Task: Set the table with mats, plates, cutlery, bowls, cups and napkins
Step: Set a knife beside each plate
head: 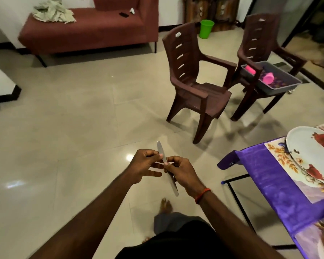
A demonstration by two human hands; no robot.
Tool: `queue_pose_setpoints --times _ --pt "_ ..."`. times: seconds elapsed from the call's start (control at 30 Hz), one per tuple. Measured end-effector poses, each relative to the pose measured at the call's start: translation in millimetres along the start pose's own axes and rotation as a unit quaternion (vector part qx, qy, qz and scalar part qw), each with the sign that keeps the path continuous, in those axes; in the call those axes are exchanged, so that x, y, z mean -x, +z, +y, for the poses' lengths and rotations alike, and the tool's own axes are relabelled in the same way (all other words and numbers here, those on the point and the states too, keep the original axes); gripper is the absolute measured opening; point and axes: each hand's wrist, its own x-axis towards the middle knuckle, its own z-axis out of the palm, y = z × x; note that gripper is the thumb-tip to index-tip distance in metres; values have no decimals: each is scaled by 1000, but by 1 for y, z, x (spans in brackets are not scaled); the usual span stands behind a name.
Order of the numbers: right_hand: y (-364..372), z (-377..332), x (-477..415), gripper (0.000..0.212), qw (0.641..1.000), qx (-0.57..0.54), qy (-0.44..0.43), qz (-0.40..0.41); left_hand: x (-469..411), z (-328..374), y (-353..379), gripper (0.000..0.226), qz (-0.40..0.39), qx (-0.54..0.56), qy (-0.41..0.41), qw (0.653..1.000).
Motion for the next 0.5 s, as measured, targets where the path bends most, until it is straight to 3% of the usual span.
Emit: queue_pose_setpoints --times 0.5 --pt "-93 -51 -165 12 992 -54 22 115 -209 123 33 20 -111 -127 9 986"
